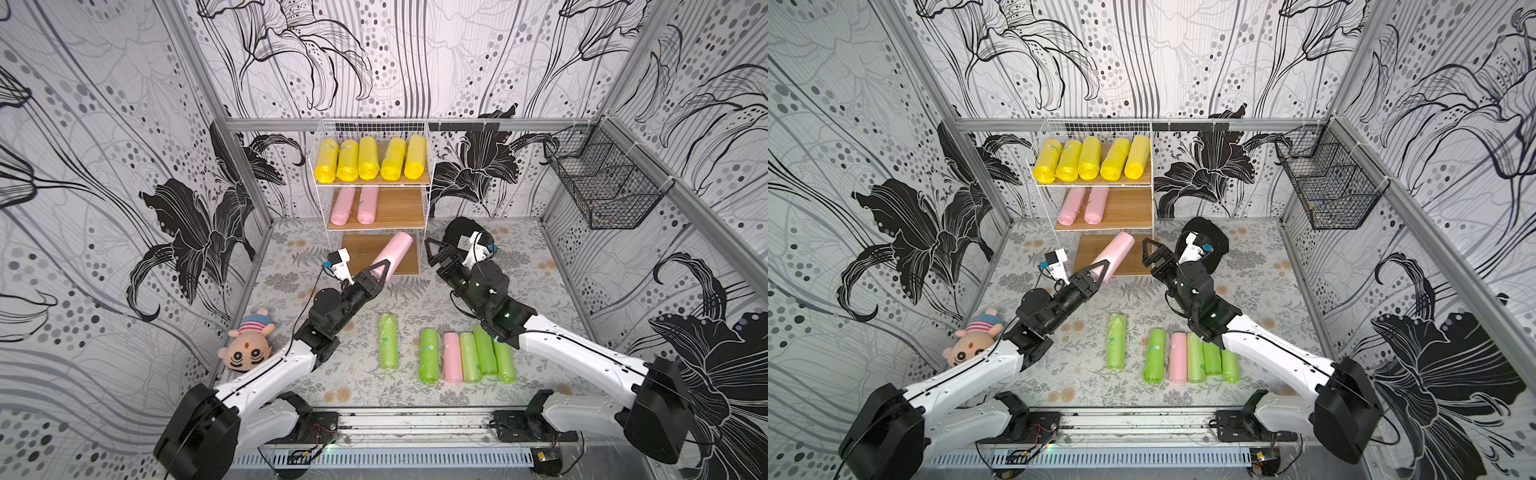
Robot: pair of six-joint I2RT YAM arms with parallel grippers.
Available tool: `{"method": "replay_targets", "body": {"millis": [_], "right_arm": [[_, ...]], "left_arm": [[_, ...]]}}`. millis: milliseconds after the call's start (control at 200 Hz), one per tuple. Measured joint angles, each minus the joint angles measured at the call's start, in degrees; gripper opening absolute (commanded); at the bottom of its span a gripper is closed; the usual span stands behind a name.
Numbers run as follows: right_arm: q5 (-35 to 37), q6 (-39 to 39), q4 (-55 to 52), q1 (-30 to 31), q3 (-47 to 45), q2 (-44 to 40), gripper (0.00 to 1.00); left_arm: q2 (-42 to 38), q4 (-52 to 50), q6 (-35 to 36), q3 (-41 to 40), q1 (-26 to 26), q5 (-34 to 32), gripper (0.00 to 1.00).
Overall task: Sort the rolls of trash bags by color and place them on the shelf
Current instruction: Pick up the roll of trash bags from the center of the board.
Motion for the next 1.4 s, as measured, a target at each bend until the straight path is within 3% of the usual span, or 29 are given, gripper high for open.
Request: {"method": "replay_targets", "body": {"millis": [220, 481, 796, 1217, 1402], "right_arm": [[2.9, -10.9, -8.5, -0.2, 1.9, -1.7, 0.94], [5.5, -16.8, -13.7, -0.2, 2.1, -2.5, 0.93], [5.8, -17.8, -15.4, -0.2, 2.1, -2.6, 0.93], [5.8, -17.8, -16.2, -0.4, 2.1, -2.6, 0.93], [5.8, -17.8, -16.2, -0.5, 2.1, -2.6, 0.93]], "left_arm": [[-2.8, -19.9, 16.1, 12.7, -2.3, -10.0, 0.00], [6.4, -32.9, 33.4, 26.0, -3.3, -19.9, 0.00], [19.4, -33.7, 47.5, 32.9, -3.2, -26.5, 0.00], [33.5, -29.9, 54.9, 43.5, 1.3, -26.9, 0.00], [39.2, -28.9, 59.1, 49.0, 1.7, -28.9, 0.05]]}}
